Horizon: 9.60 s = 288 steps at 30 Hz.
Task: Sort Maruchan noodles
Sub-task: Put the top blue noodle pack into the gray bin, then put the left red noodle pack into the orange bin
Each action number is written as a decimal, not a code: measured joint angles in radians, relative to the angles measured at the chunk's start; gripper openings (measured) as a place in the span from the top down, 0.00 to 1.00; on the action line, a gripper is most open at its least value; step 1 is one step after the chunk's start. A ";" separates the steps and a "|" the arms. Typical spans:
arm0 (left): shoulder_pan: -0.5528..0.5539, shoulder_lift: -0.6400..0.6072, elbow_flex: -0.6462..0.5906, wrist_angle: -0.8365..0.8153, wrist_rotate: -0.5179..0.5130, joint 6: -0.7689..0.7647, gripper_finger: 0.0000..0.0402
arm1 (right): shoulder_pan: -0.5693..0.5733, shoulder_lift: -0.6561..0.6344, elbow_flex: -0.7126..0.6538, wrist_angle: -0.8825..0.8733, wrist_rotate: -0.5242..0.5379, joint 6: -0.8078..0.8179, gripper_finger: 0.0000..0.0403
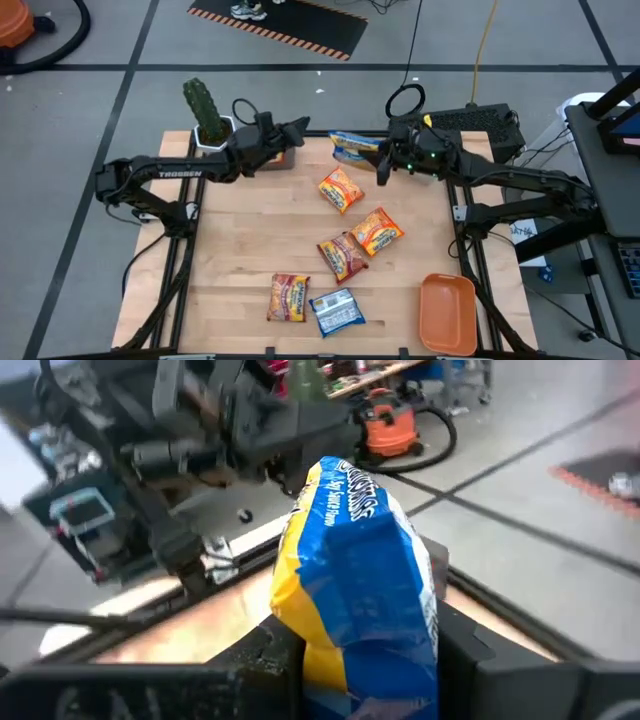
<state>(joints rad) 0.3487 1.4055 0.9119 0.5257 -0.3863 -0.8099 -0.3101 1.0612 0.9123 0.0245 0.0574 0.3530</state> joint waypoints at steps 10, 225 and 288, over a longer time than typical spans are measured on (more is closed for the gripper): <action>0.099 0.000 0.000 -0.076 0.278 -0.004 0.68 | -0.038 -0.012 0.000 -0.010 0.102 0.230 0.71; -1.124 0.017 0.092 -1.003 0.167 -0.819 0.68 | 0.673 -0.117 -0.205 0.364 0.309 0.787 0.48; -1.076 0.439 0.078 -0.777 0.087 -0.596 0.37 | 0.737 -0.017 -0.204 0.487 0.330 0.761 0.48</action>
<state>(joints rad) -0.7277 1.8446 0.9901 -0.2518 -0.2992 -1.4061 0.4267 1.0439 0.7078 0.5112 0.3876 1.1135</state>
